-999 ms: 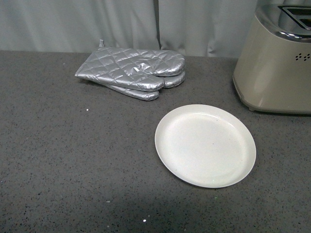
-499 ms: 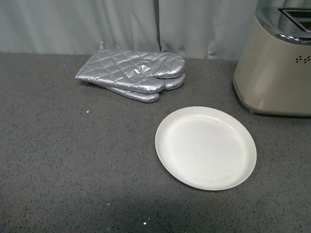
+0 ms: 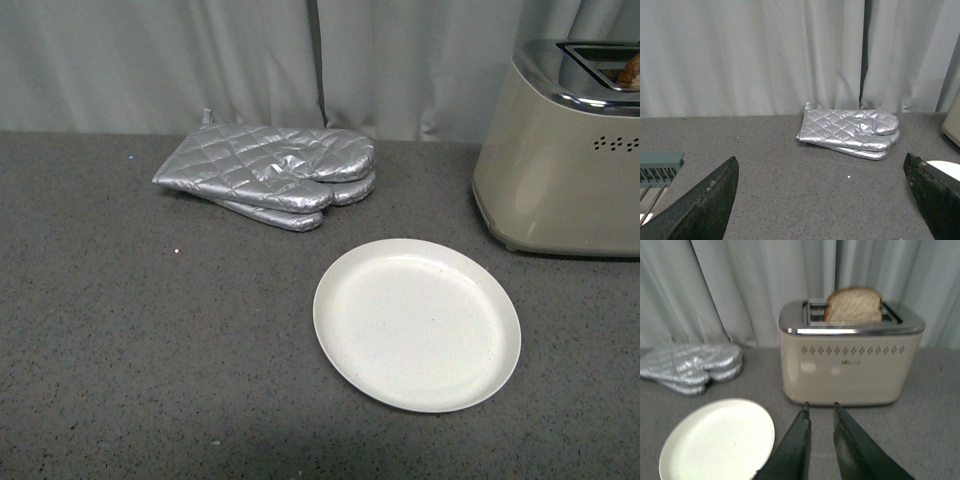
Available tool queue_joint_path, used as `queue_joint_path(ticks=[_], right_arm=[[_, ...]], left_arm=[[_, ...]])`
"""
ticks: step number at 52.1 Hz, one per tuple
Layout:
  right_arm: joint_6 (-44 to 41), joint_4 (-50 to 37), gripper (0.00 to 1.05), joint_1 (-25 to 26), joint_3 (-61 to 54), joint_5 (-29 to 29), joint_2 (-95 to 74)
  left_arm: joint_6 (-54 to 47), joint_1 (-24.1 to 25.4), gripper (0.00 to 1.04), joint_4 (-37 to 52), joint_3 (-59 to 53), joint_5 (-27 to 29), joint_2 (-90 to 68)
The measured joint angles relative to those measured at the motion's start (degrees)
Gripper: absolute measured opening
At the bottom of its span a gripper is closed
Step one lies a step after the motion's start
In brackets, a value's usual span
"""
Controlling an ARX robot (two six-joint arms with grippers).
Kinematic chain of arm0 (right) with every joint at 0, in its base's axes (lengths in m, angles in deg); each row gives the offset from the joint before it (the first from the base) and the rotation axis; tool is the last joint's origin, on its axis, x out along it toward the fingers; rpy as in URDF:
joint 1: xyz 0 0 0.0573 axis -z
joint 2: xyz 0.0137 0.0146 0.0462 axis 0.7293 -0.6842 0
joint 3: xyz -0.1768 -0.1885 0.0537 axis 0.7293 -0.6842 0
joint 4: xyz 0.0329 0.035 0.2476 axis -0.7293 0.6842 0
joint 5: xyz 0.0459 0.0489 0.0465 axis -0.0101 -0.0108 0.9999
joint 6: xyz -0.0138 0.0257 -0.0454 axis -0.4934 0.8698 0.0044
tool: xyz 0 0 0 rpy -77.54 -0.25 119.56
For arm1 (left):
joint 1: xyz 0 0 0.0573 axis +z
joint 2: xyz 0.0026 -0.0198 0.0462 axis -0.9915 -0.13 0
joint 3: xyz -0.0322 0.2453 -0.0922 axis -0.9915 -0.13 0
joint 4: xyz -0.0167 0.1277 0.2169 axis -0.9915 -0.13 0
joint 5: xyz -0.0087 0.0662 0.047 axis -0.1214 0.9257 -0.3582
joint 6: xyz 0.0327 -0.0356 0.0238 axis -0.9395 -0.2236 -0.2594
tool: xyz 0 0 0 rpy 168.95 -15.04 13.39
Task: Put bread into toaster
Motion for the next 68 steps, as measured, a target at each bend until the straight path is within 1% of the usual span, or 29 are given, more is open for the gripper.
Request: queue_joint_path(ticks=[1,3,5,6,8,10,13,15,26,27,28,30,33,39,42,47,49,50,52,54,65,68], right_arm=[[-0.26,1.33,0.08,2.38,-0.02,2.47,3.50],[-0.52,2.14,0.00,6.01,-0.02,5.42,6.10],[-0.87,2.34,0.01,7.43,-0.02,5.51,6.58],[-0.87,2.32,0.01,7.34,-0.02,4.83,6.60],[-0.94,2.12,0.01,6.29,-0.04,3.65,6.49],[-1.11,1.25,0.01,4.17,-0.07,1.36,5.97],[-1.14,-1.03,0.01,-0.98,-0.07,-4.37,4.11],[-1.38,-0.63,0.02,-1.79,-0.07,-3.26,3.98],[-1.33,-0.57,0.51,-1.68,-0.07,-3.34,4.09],[-1.33,-0.57,0.55,-1.68,-0.07,-3.34,4.09],[-1.20,-0.52,0.56,-1.57,-0.07,-3.17,4.13],[-1.27,-0.17,0.51,-1.05,-0.07,-2.16,4.37],[-1.29,0.68,0.41,0.81,-0.07,-0.07,4.98],[-1.29,1.53,0.25,3.89,-0.07,2.60,5.95],[-1.29,2.01,0.14,5.77,-0.07,4.55,6.40],[-1.42,2.47,0.00,7.85,-0.07,6.64,6.82],[-1.33,2.71,0.01,9.01,-0.07,8.07,7.02],[-1.40,3.15,0.01,11.08,-0.07,11.54,7.37],[-1.44,3.41,0.01,14.93,-0.07,15.17,7.61],[-1.42,3.43,0.01,16.92,-0.07,15.30,7.69],[-1.40,3.45,0.01,17.68,-0.07,15.96,7.69],[-1.46,3.45,0.10,17.73,-0.07,15.96,7.69]], left_arm=[[0.00,0.00,0.98,-0.02,0.00,0.02,0.02],[0.00,0.00,0.98,-0.02,0.00,0.04,-0.02],[0.00,0.00,0.98,-0.02,0.00,0.04,0.02],[0.00,0.00,0.98,-0.02,0.00,0.09,0.02],[0.00,0.00,0.98,-0.02,0.00,0.11,0.02],[0.02,0.00,0.98,-0.02,0.00,0.22,0.02],[0.00,0.00,0.98,-0.02,0.00,0.22,0.02],[0.00,0.00,0.98,-0.02,0.00,0.22,0.02],[0.00,0.00,0.98,-0.02,0.00,0.13,0.02],[0.00,0.00,0.98,-0.02,0.00,0.13,0.02],[0.00,0.00,0.98,-0.02,0.00,0.17,0.02],[0.00,0.00,0.98,-0.02,0.00,0.17,0.02],[0.00,0.00,0.98,-0.02,0.00,0.09,0.02],[0.00,0.00,0.98,-0.02,0.00,0.09,0.02],[0.00,0.00,0.98,-0.02,0.00,0.11,0.02],[0.00,0.00,0.98,-0.02,0.00,0.13,0.02],[0.00,0.00,0.98,-0.02,0.00,0.13,0.02],[0.02,0.00,0.98,-0.02,0.00,0.15,0.02],[0.00,0.00,0.98,-0.02,0.00,0.09,0.02],[0.00,0.00,0.98,-0.02,0.00,0.11,0.02],[0.00,0.00,0.98,-0.02,0.00,0.11,0.02],[0.00,0.00,0.98,-0.02,0.00,0.11,0.02]])
